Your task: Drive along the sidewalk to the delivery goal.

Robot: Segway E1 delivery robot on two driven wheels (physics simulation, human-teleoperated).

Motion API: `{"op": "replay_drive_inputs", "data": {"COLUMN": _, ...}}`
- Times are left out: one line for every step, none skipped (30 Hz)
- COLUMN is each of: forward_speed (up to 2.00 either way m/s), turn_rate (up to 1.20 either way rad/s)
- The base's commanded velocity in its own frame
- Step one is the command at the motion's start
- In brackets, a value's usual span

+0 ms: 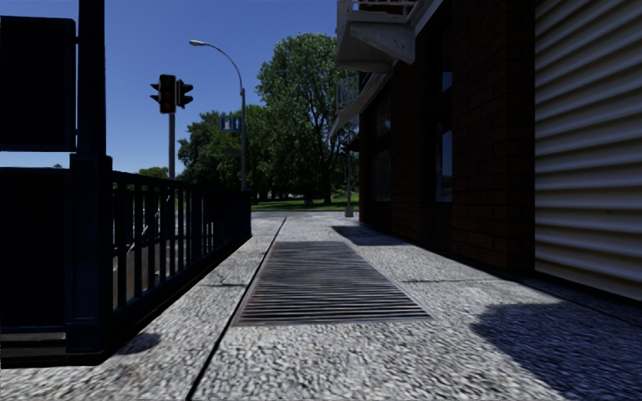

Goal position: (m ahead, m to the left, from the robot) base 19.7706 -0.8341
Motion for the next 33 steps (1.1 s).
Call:
{"op": "replay_drive_inputs", "data": {"forward_speed": 1.94, "turn_rate": 0.00}}
{"op": "replay_drive_inputs", "data": {"forward_speed": 1.94, "turn_rate": 0.00}}
{"op": "replay_drive_inputs", "data": {"forward_speed": 1.94, "turn_rate": 0.00}}
{"op": "replay_drive_inputs", "data": {"forward_speed": 1.94, "turn_rate": 0.00}}
{"op": "replay_drive_inputs", "data": {"forward_speed": 1.94, "turn_rate": 0.00}}
{"op": "replay_drive_inputs", "data": {"forward_speed": 1.94, "turn_rate": 0.00}}
{"op": "replay_drive_inputs", "data": {"forward_speed": 1.94, "turn_rate": 0.00}}
{"op": "replay_drive_inputs", "data": {"forward_speed": 1.94, "turn_rate": 0.00}}
{"op": "replay_drive_inputs", "data": {"forward_speed": 1.94, "turn_rate": 0.00}}
{"op": "replay_drive_inputs", "data": {"forward_speed": 1.94, "turn_rate": 0.00}}
{"op": "replay_drive_inputs", "data": {"forward_speed": 1.94, "turn_rate": 0.00}}
{"op": "replay_drive_inputs", "data": {"forward_speed": 1.94, "turn_rate": 0.00}}
{"op": "replay_drive_inputs", "data": {"forward_speed": 1.94, "turn_rate": 0.00}}
{"op": "replay_drive_inputs", "data": {"forward_speed": 1.94, "turn_rate": 0.00}}
{"op": "replay_drive_inputs", "data": {"forward_speed": 1.94, "turn_rate": 0.00}}
{"op": "replay_drive_inputs", "data": {"forward_speed": 1.94, "turn_rate": 0.00}}
{"op": "replay_drive_inputs", "data": {"forward_speed": 1.94, "turn_rate": 0.00}}
{"op": "replay_drive_inputs", "data": {"forward_speed": 1.94, "turn_rate": 0.00}}
{"op": "replay_drive_inputs", "data": {"forward_speed": 1.94, "turn_rate": 0.00}}
{"op": "replay_drive_inputs", "data": {"forward_speed": 1.94, "turn_rate": 0.00}}
{"op": "replay_drive_inputs", "data": {"forward_speed": 1.94, "turn_rate": 0.00}}
{"op": "replay_drive_inputs", "data": {"forward_speed": 1.94, "turn_rate": 0.00}}
{"op": "replay_drive_inputs", "data": {"forward_speed": 1.94, "turn_rate": 0.00}}
{"op": "replay_drive_inputs", "data": {"forward_speed": 1.94, "turn_rate": 0.00}}
{"op": "replay_drive_inputs", "data": {"forward_speed": 1.94, "turn_rate": 0.00}}
{"op": "replay_drive_inputs", "data": {"forward_speed": 1.94, "turn_rate": 0.00}}
{"op": "replay_drive_inputs", "data": {"forward_speed": 1.94, "turn_rate": 0.00}}
{"op": "replay_drive_inputs", "data": {"forward_speed": 1.94, "turn_rate": 0.00}}
{"op": "replay_drive_inputs", "data": {"forward_speed": 1.94, "turn_rate": 0.00}}
{"op": "replay_drive_inputs", "data": {"forward_speed": 1.94, "turn_rate": 0.00}}
{"op": "replay_drive_inputs", "data": {"forward_speed": 1.94, "turn_rate": 0.00}}
{"op": "replay_drive_inputs", "data": {"forward_speed": 1.94, "turn_rate": 0.00}}
{"op": "replay_drive_inputs", "data": {"forward_speed": 1.94, "turn_rate": 0.00}}
